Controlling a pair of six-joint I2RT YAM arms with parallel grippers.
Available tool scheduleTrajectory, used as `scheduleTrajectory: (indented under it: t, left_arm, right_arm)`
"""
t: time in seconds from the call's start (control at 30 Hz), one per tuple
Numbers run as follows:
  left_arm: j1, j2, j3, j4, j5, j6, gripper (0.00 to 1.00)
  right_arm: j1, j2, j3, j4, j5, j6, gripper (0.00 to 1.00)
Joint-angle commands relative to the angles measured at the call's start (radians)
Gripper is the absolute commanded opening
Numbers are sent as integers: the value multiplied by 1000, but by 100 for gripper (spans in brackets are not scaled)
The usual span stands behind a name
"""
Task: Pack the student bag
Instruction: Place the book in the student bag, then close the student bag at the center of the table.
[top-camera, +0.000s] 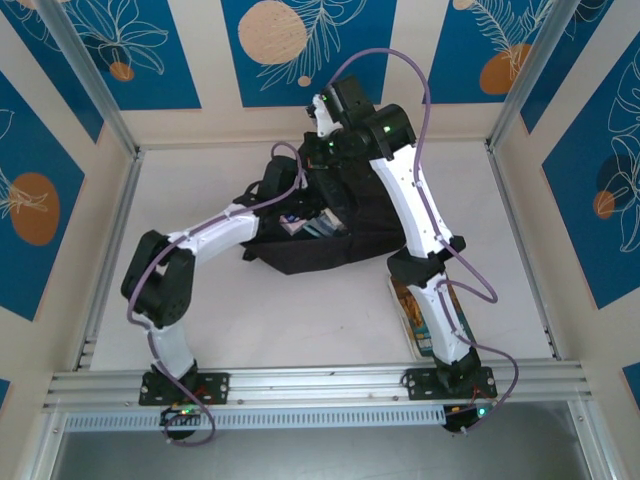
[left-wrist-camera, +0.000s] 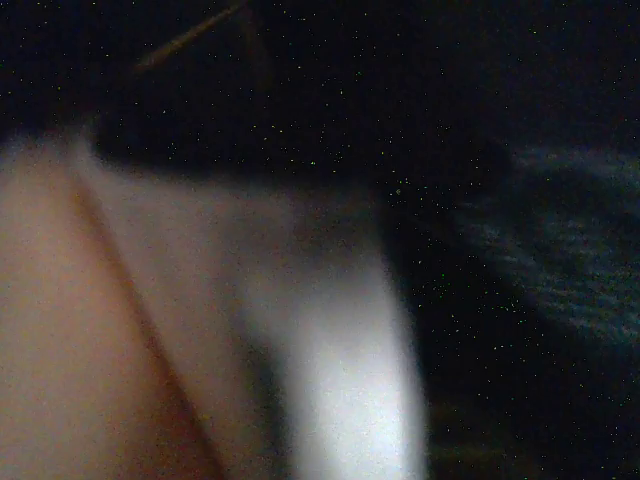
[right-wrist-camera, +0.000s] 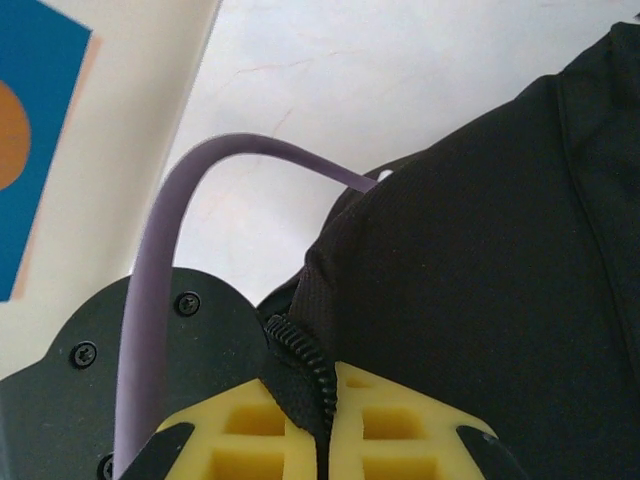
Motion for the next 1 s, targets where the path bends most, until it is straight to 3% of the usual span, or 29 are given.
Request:
scheduleTrajectory:
  t: [0.0,0.17,0.33,0.43,0.83,0.97]
  left_arm:
    - [-12,-9,29,96,50,-11,42]
    - [5,-169,-40,-115,6,135,55]
    - [19,-275,-115,-238,-16,199,61]
    - [29,-310,-160,-257,-15,204,64]
    - [80,-428,-271,-424,-11,278,64]
    - [127,-501,-327,-457,8,285,64]
  right_arm:
    - [60,-10,69,2,-58,12,0]
    - [62,-11,68,-104,145,-25,0]
    - [66,16,66,-255,305,-53,0]
    - [73,-31,-63,-255,372,-61,0]
    - [44,-117,-330,-255,464,-40,0]
    - [54,-187,-523,-231,482,-40,1]
